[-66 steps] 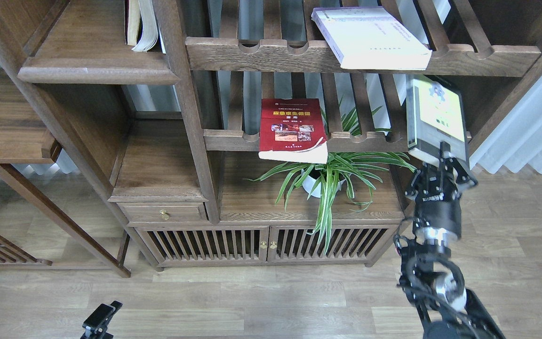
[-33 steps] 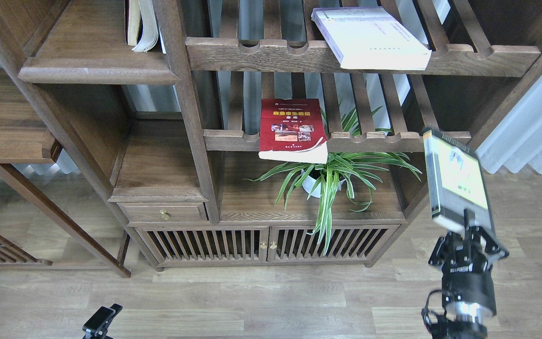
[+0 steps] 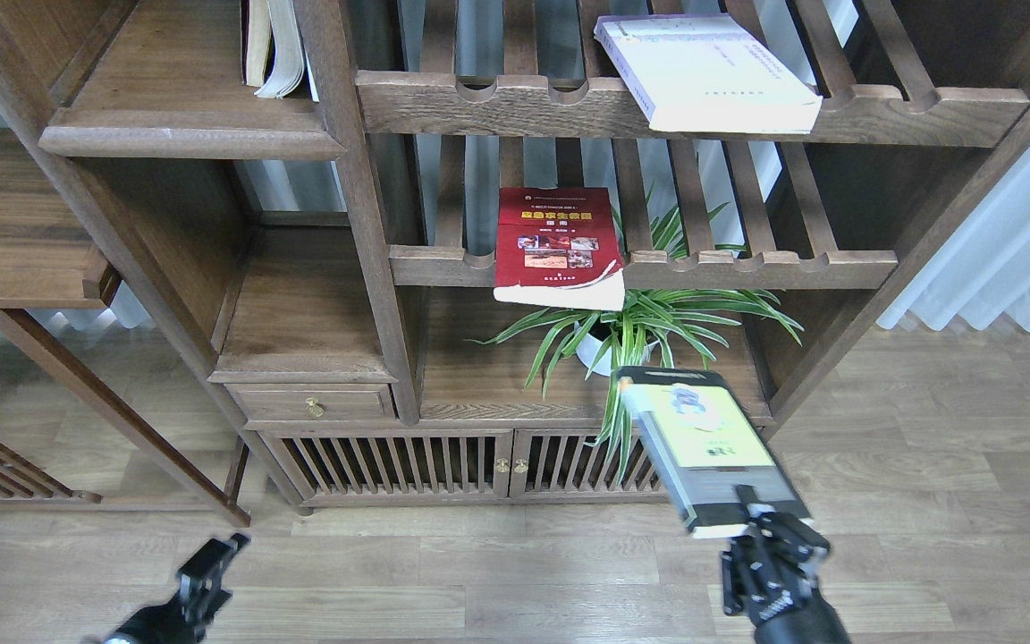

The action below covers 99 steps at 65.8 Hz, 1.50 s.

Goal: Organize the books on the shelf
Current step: 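Pull the grey-green book off the shelf and lower it toward the left gripper, then grasp the grey-green book with the left gripper beside the right gripper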

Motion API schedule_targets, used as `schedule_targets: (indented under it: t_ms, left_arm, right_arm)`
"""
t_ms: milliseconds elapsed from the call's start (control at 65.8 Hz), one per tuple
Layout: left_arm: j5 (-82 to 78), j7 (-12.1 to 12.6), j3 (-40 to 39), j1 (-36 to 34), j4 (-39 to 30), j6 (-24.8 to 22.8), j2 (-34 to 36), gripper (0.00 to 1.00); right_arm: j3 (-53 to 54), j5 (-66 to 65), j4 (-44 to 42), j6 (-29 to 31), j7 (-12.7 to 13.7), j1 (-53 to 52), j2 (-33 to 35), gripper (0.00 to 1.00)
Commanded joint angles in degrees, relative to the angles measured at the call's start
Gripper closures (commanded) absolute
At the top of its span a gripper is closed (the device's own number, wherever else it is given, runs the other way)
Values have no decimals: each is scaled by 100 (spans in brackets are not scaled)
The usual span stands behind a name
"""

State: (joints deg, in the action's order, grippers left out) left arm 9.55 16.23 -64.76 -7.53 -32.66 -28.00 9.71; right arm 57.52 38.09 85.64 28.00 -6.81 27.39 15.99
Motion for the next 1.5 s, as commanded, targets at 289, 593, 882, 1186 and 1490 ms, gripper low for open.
schedule_targets:
  t_ms: [289,593,882,1186,1490]
  left_arm:
    - [-76,21,473,-258,-1823,0,594,0]
    - [-665,12,834,-618,-2956,0,629,0]
    - [-366,21,324,-109,-4556,14,567,0]
    - [3,109,201,594,-4662,0,392,0]
    - [135,144,315,638,-4662,0,-171,0]
  right_arm:
    - [-399,-443,-30,0,5,-542,1072,97]
    - [-1006,-1515,-38,0,5,-814,1257,98]
    - [-936,-1568,85,0,40,-1158,774,99]
    - [-927,-1999,32,0,374,-1105,-518,98]
    - [-962,-2385,-232,0,681,-1140,-949,98]
